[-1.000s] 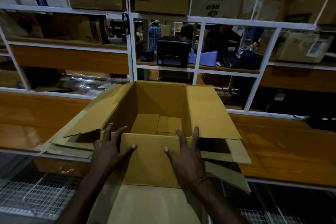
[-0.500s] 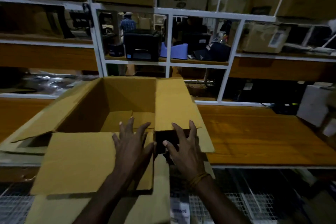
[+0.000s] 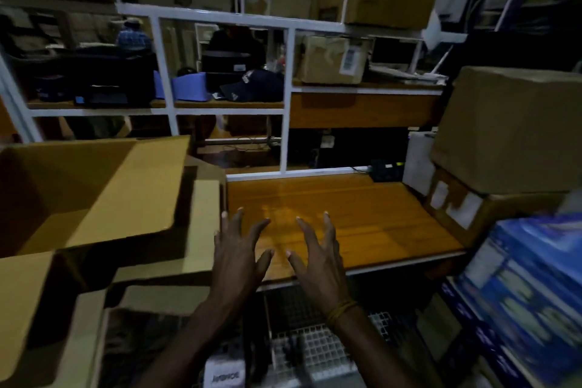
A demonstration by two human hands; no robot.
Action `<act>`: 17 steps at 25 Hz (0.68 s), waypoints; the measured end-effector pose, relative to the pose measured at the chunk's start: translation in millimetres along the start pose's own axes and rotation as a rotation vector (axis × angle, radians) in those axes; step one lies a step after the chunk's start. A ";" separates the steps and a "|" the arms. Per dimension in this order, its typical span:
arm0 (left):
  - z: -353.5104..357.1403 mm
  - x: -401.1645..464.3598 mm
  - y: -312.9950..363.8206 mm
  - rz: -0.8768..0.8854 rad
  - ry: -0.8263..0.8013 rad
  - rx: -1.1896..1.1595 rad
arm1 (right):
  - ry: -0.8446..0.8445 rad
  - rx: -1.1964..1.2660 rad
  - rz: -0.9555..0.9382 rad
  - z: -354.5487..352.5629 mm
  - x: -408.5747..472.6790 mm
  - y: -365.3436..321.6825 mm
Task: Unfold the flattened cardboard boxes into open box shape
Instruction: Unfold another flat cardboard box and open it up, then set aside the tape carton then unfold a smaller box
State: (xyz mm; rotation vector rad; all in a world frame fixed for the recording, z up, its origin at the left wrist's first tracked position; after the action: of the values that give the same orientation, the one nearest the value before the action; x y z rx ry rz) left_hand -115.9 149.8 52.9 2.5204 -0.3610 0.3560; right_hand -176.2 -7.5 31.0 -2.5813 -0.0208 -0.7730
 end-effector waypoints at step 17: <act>266.8 11.6 300.1 0.506 -0.409 -0.091 | 0.185 -0.203 0.468 -157.9 -75.9 295.7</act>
State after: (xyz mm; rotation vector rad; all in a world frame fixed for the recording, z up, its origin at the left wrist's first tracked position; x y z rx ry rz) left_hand -157.2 -244.7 -10.2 2.3738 -1.1549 0.0023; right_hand -281.4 -331.8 -12.5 -2.5313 0.7246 -0.8572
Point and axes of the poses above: each hand's wrist, its own x-axis towards the middle knuckle, its own z-axis out of the palm, y = z × x, the point moved 10 cm from there along x, towards the middle knuckle, and after that the axes turned 14 degrees about -z, right-handed, at the moved point
